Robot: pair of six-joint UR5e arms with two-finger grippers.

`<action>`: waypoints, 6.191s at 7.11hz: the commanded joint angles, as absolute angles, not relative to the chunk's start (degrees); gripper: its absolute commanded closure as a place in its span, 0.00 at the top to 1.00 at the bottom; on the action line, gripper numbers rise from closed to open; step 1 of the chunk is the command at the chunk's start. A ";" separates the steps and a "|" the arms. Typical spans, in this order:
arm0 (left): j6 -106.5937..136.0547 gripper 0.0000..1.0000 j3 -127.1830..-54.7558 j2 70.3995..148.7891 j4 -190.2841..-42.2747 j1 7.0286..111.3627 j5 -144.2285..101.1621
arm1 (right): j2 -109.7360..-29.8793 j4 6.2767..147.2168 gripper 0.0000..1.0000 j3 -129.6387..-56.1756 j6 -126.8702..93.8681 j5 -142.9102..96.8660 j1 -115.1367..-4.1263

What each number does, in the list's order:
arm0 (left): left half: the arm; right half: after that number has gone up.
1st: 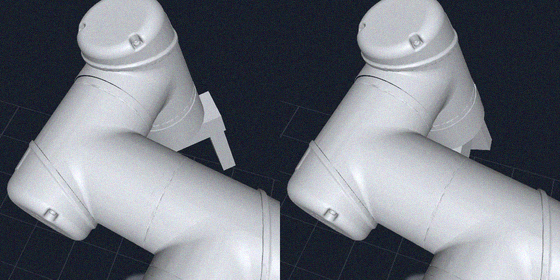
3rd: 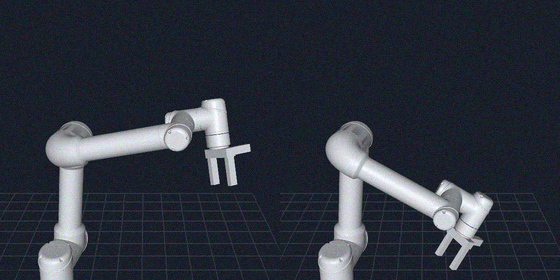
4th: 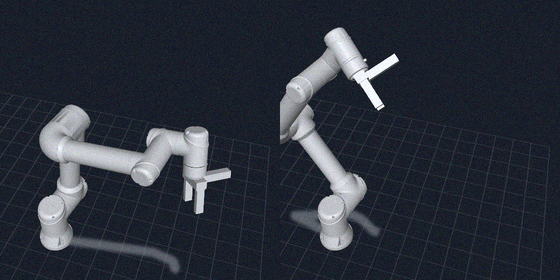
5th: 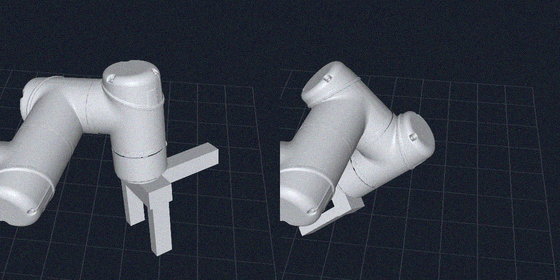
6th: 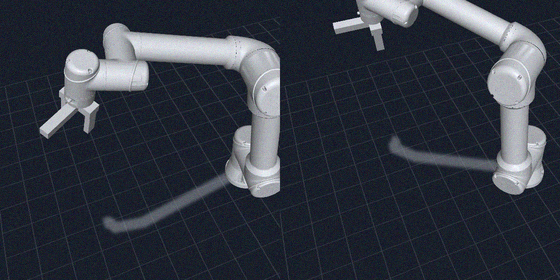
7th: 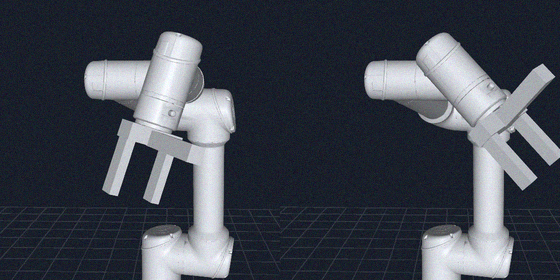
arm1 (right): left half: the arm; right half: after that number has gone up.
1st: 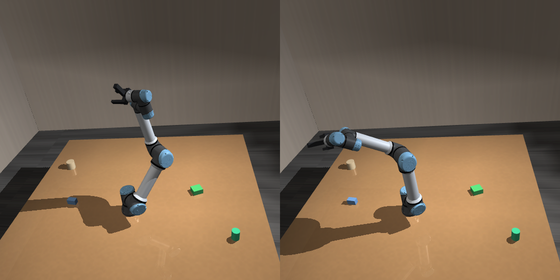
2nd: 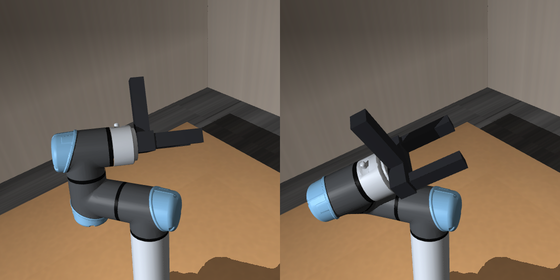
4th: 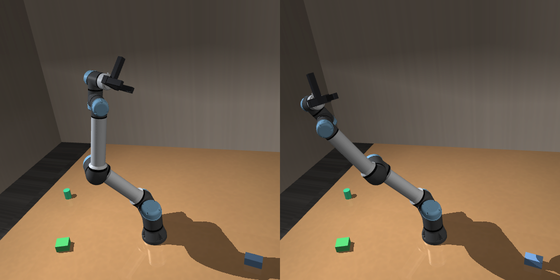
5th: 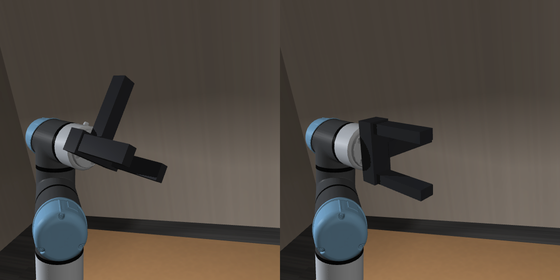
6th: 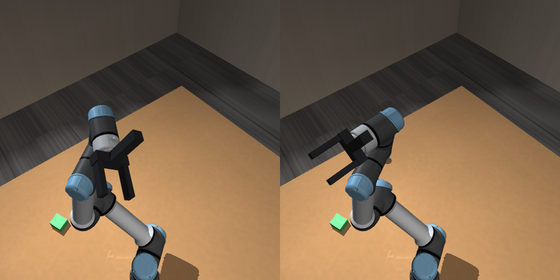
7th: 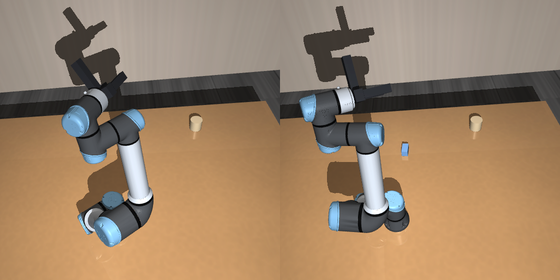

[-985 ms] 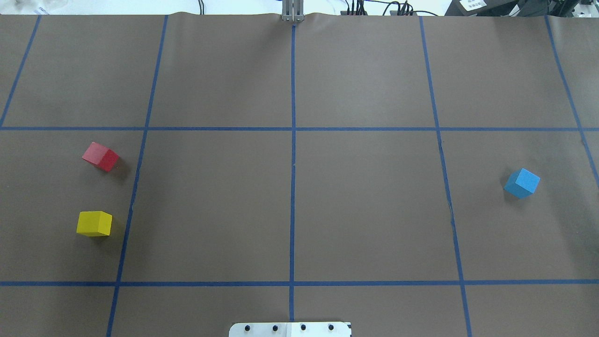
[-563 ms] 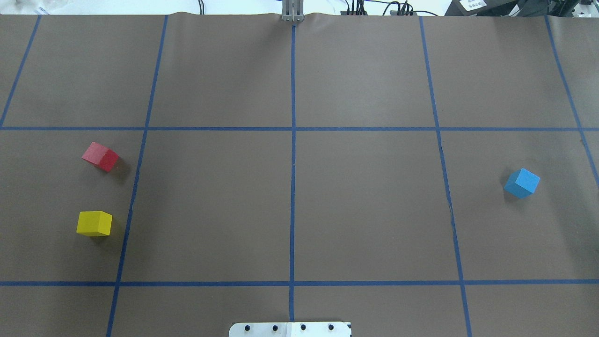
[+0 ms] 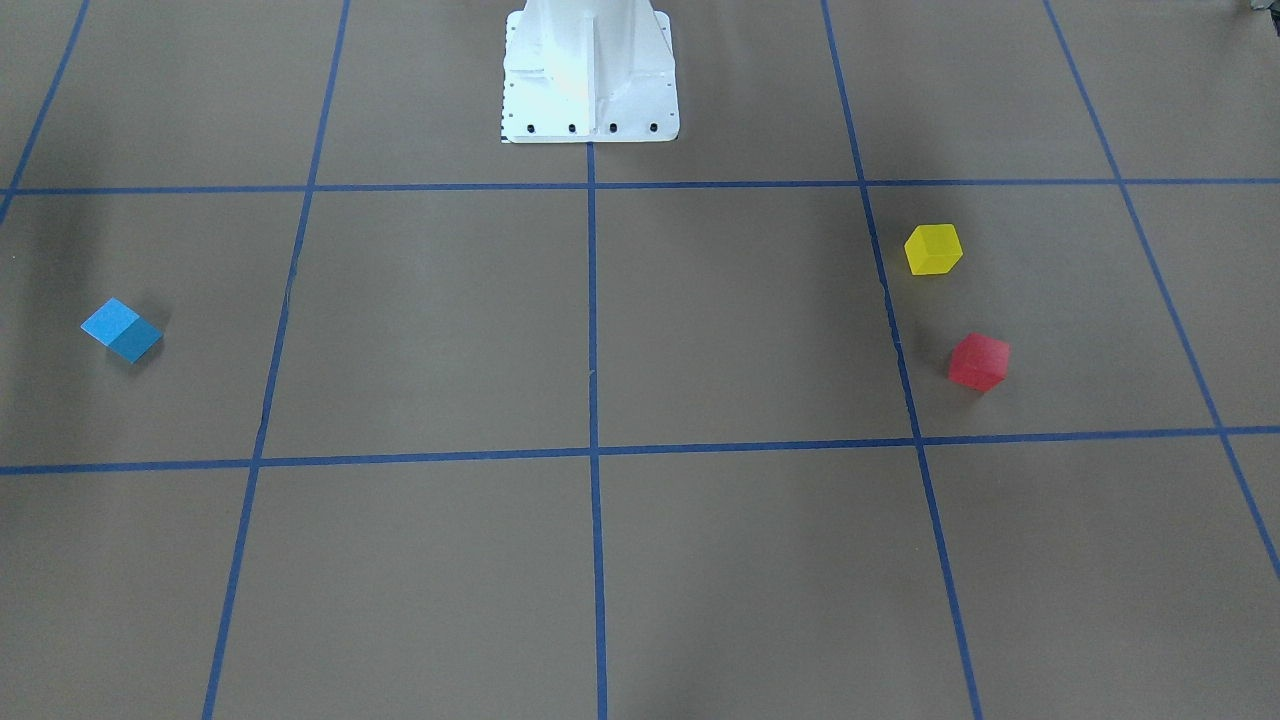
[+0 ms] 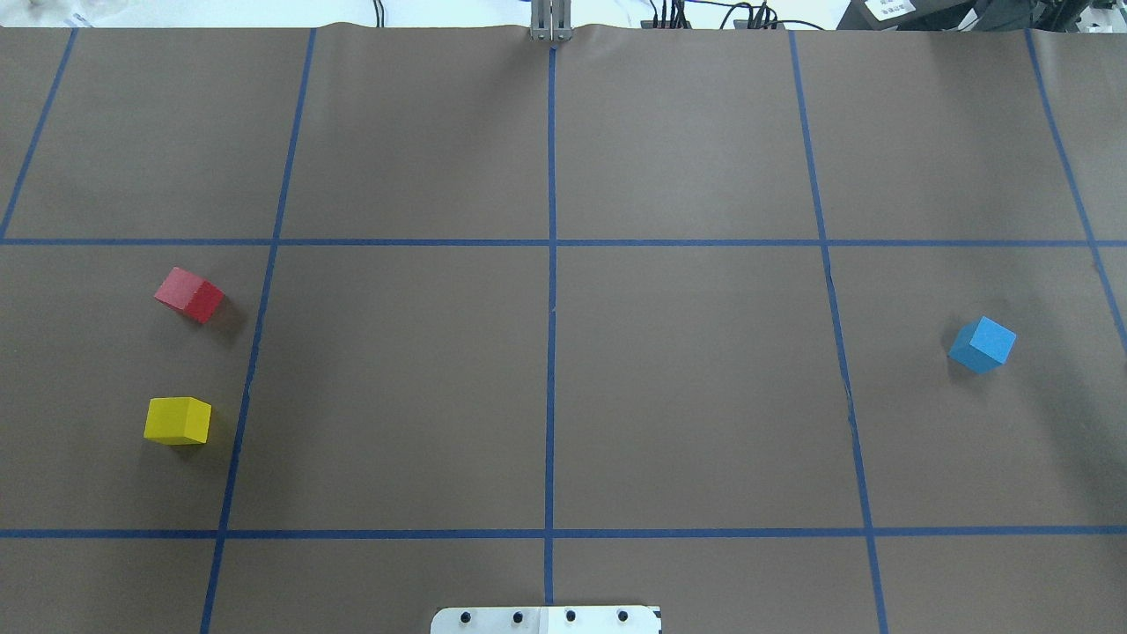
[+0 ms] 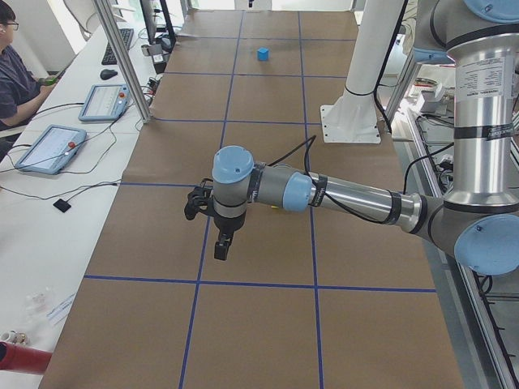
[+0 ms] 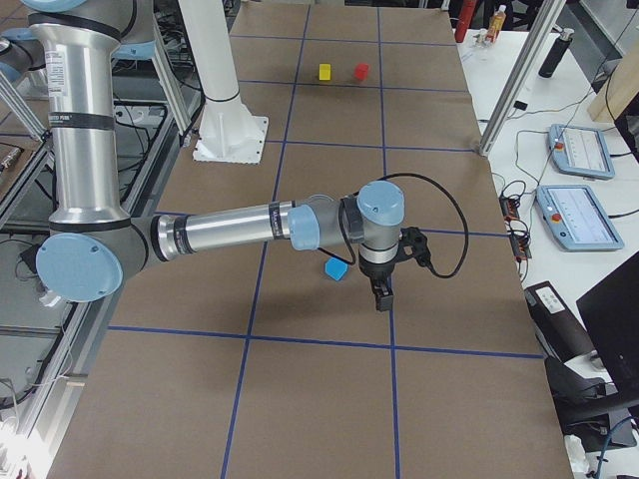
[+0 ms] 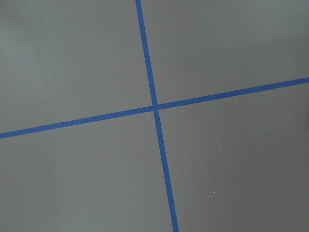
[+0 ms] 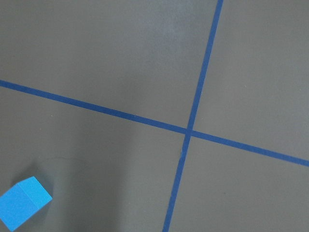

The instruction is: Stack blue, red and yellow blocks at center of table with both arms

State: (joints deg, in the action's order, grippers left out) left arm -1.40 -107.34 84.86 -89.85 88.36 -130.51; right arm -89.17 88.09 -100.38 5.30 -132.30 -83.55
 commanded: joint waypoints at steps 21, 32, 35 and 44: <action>-2.20 0.99 -107.84 85.08 -89.82 87.80 -130.52 | -88.51 73.20 0.00 -96.58 -0.26 -129.81 -58.24; -4.57 0.99 -108.10 85.43 -89.74 87.45 -130.52 | -34.81 86.49 0.00 -69.09 -72.33 -126.95 -40.63; -4.57 0.99 -108.02 85.43 -89.74 87.45 -130.52 | -33.31 84.47 0.00 -66.01 -72.42 -122.37 -37.80; -4.48 0.99 -107.67 85.52 -89.65 86.75 -130.34 | -33.22 82.71 0.99 -66.61 -71.90 -116.36 -35.32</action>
